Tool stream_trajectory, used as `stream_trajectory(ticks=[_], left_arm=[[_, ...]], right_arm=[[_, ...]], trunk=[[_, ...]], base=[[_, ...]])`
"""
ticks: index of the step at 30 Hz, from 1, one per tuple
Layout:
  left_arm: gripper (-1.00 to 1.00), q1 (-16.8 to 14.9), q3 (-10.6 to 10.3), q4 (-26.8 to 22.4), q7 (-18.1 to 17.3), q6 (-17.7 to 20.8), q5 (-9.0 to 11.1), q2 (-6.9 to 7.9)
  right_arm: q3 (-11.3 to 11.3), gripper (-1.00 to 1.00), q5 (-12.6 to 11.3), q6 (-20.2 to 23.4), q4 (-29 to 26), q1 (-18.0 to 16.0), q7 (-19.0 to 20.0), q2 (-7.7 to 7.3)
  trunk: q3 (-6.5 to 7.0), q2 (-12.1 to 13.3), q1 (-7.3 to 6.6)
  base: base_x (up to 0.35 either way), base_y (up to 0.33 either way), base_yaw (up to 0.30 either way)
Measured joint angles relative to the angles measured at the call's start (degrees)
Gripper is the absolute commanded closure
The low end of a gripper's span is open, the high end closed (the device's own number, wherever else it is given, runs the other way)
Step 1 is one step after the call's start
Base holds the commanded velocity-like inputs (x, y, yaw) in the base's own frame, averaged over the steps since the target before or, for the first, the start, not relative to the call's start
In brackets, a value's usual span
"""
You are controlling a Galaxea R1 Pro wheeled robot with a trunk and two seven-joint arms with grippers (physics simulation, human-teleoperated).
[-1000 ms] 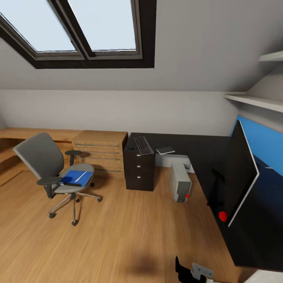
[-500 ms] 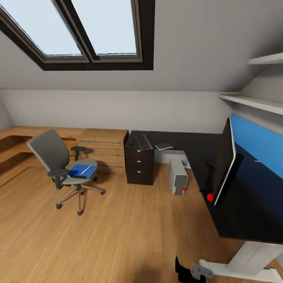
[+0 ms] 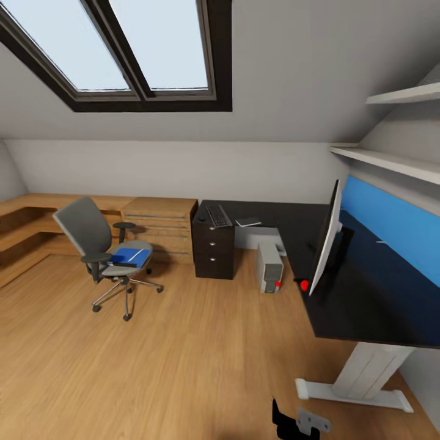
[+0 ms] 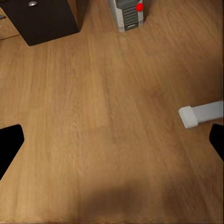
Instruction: In the bedroom, organize the workspace by keeping the computer under the desk, ensuring the monitor is on the desk, placing the keyboard on the desk next to the monitor, placing the mouse on the desk next to the keyboard, moving the folder from the swivel chair onto the desk next to the mouse, stacking the notebook on top of the folder with the pen on top of the notebook, and positioning the swivel chair next to the desk.
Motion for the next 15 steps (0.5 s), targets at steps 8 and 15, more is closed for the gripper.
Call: stream_trajectory(ticks=[8, 15], left_arm=[[-1.00, 0.00, -0.03, 0.00, 0.05, 0.05, -1.90, -0.02], [-1.00, -0.03, -0.22, 0.00, -0.03, 0.07, -3.59, -0.16]], right_arm=[[0.00, -1.00, 0.00, 0.00, 0.00, 0.00, 0.00, 0.00], [0.00, -1.00, -0.04, -0.01, 0.00, 0.00, 0.00, 0.00]], trunk=[[1.44, 3.22, -1.76], [2.71, 6.04, -3.31]], base=[[-0.324, -0.192, 0.000], [-0.302, -0.208, -0.001]])
